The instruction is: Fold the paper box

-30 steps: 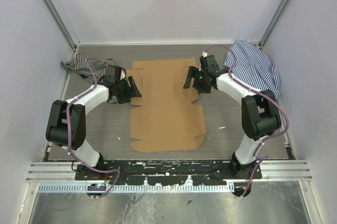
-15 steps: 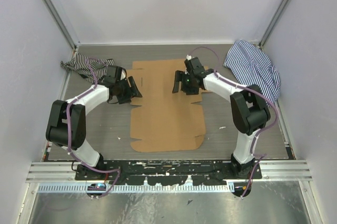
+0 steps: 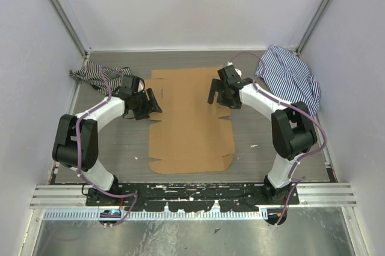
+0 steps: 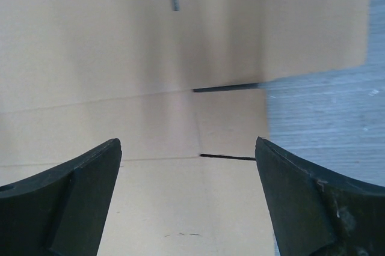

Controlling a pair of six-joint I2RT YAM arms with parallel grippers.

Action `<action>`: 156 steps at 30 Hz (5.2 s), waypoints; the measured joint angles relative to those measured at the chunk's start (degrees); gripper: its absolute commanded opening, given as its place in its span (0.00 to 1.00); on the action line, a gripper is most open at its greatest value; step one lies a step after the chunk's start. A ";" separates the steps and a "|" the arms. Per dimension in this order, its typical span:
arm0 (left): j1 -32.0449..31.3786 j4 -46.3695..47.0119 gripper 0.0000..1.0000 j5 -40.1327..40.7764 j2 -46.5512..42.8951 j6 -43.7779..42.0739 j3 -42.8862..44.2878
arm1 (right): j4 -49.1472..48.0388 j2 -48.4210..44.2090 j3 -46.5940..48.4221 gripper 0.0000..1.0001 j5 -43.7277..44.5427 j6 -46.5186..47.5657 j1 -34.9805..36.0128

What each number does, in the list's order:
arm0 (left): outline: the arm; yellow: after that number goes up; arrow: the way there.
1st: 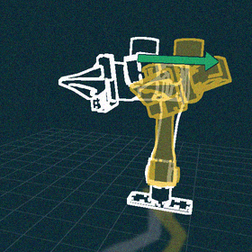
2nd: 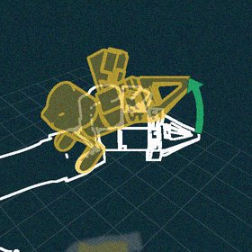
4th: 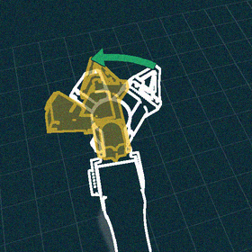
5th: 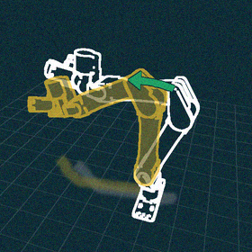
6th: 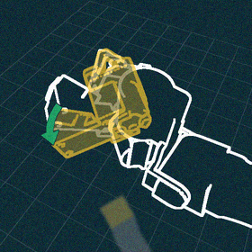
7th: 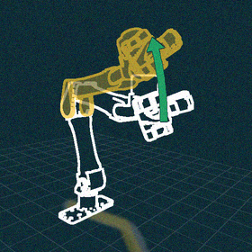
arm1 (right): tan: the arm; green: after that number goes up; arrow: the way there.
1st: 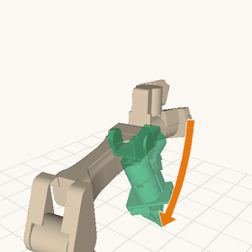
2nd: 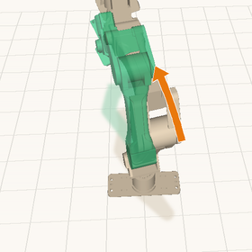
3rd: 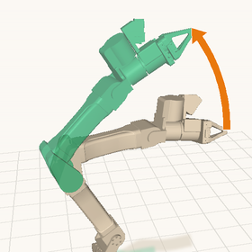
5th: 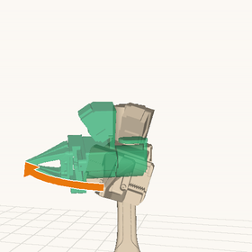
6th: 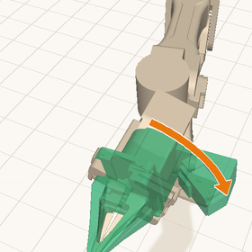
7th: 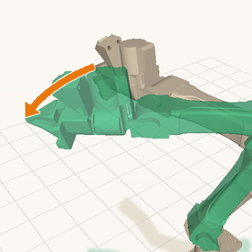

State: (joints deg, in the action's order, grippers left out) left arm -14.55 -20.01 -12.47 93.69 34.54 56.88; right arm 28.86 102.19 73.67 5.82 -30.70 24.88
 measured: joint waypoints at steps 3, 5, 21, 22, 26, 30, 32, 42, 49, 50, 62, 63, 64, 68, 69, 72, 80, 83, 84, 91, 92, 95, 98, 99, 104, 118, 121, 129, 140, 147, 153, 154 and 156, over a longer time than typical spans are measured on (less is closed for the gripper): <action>-0.02 -0.50 0.72 0.26 0.00 -0.02 0.15 | 0.02 -0.70 -2.08 0.99 0.68 -1.03 -1.92; -0.02 -0.87 0.74 0.94 0.00 -0.15 0.26 | -0.07 -0.68 -3.56 0.99 0.63 -1.25 -3.17; -0.02 -2.67 0.76 6.03 -0.68 -0.52 0.68 | -4.61 -0.26 -6.19 0.95 -5.31 -0.81 -4.37; -0.02 -2.69 0.76 6.19 -0.68 -0.63 0.68 | -4.72 -0.13 -6.19 0.95 -5.51 -0.74 -4.37; -0.02 -3.41 0.77 7.28 -0.68 -1.14 0.68 | -4.87 0.74 -6.19 0.95 -6.12 -0.46 -4.37; -0.02 -3.41 0.76 7.34 -0.46 -1.31 0.68 | -5.09 1.36 -6.19 0.94 -6.62 0.07 -4.39; -0.02 -3.23 0.75 6.95 0.24 -1.29 0.70 | -5.14 1.62 -6.19 0.94 -6.95 0.35 -4.37; -0.02 -0.66 0.68 3.32 3.54 -0.70 0.79 | -5.29 2.21 -6.19 0.92 -7.82 0.85 -4.37; -0.02 0.42 0.66 2.45 3.56 -0.66 1.01 | -5.22 2.21 -6.12 0.91 -8.07 1.73 -4.39; -0.02 0.46 0.65 2.43 3.56 -0.63 1.09 | -5.16 2.21 -6.05 0.91 -8.09 1.90 -4.39; -3.28 1.03 0.64 1.20 3.56 -0.07 3.96 | -4.81 2.21 -2.25 0.89 -10.40 2.19 -2.80; -3.67 1.03 0.64 1.20 3.56 -0.02 4.48 | -4.81 2.21 -1.84 0.89 -10.47 2.21 -2.58; -4.00 1.03 0.64 1.20 3.56 0.00 4.90 | -4.83 2.21 -1.44 0.89 -10.49 2.25 -2.40; -4.79 1.38 0.64 1.22 4.07 0.00 5.95 | -4.83 2.21 -0.66 0.89 -10.71 2.32 -1.99; -4.90 1.38 0.64 1.22 4.68 0.00 6.25 | -4.81 2.21 -0.59 0.89 -10.82 2.32 -1.95; -5.03 1.88 0.65 1.20 7.23 0.00 6.75 | -4.83 2.34 -0.55 0.89 -11.08 2.34 -1.90; -5.05 3.32 0.64 0.96 10.75 0.13 7.02 | -4.83 3.32 0.07 0.89 -11.30 2.75 -1.86; -5.05 3.50 0.64 0.96 11.26 0.20 7.39 | -4.81 3.34 0.26 0.89 -11.52 3.06 -1.79; -5.03 3.52 0.64 0.96 11.30 0.20 7.45 | -4.76 3.43 0.48 0.89 -11.67 3.19 -1.70; -4.92 4.04 0.64 0.96 11.61 0.28 7.54 | -4.85 4.26 4.15 0.89 -12.22 3.61 -0.13; -4.90 4.22 0.64 0.96 11.63 0.35 7.54 | -5.09 4.46 4.81 0.88 -12.55 3.58 0.33; -4.90 5.03 0.64 0.76 11.87 0.66 7.54 | -6.64 5.07 5.75 0.89 -13.92 3.50 1.70; -4.90 5.81 0.63 0.33 12.02 0.87 7.52 | -8.07 6.69 6.34 0.88 -15.28 3.26 2.93; -4.90 5.97 0.63 0.26 12.07 0.96 7.52 | -8.26 7.67 6.49 0.88 -15.61 3.17 3.28; -4.90 6.43 0.63 -0.04 12.24 1.14 7.52 | -8.55 12.59 6.49 0.88 -16.48 2.80 3.61; -4.81 6.84 0.61 -0.59 12.44 0.79 7.48 | -9.55 14.05 7.67 0.86 -16.63 2.12 3.19; -4.85 6.62 0.61 -0.81 12.26 0.39 7.43 | -8.79 13.51 7.67 0.86 -16.04 2.29 3.19; -6.34 3.82 0.66 -1.51 10.36 -1.16 6.27 | -5.57 4.90 1.03 0.86 -14.47 2.49 3.19; -6.91 -7.43 0.91 6.16 -5.25 -2.91 4.61 | 1.29 -9.55 -3.17 0.89 -4.20 5.18 3.08; -0.87 -10.29 0.92 13.14 -7.89 -2.29 7.56 | 3.87 -1.92 8.63 0.96 -3.23 7.72 -4.48; 5.11 -10.97 0.89 13.27 1.57 -0.15 10.27 | 3.06 10.36 20.63 0.98 -7.15 8.96 -12.22; 5.11 -11.10 0.88 13.14 3.32 0.02 11.15 | 2.95 12.57 22.29 0.94 -7.76 9.16 -13.20; 5.01 -11.13 0.84 12.50 6.01 0.09 12.87 | 2.67 16.41 25.14 0.80 -8.87 9.64 -14.43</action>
State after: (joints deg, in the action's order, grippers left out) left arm -9.54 -31.14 0.03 99.70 34.63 69.76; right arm 31.53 118.61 98.80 -3.05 -21.06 10.46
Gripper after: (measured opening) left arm 0.890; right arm 0.956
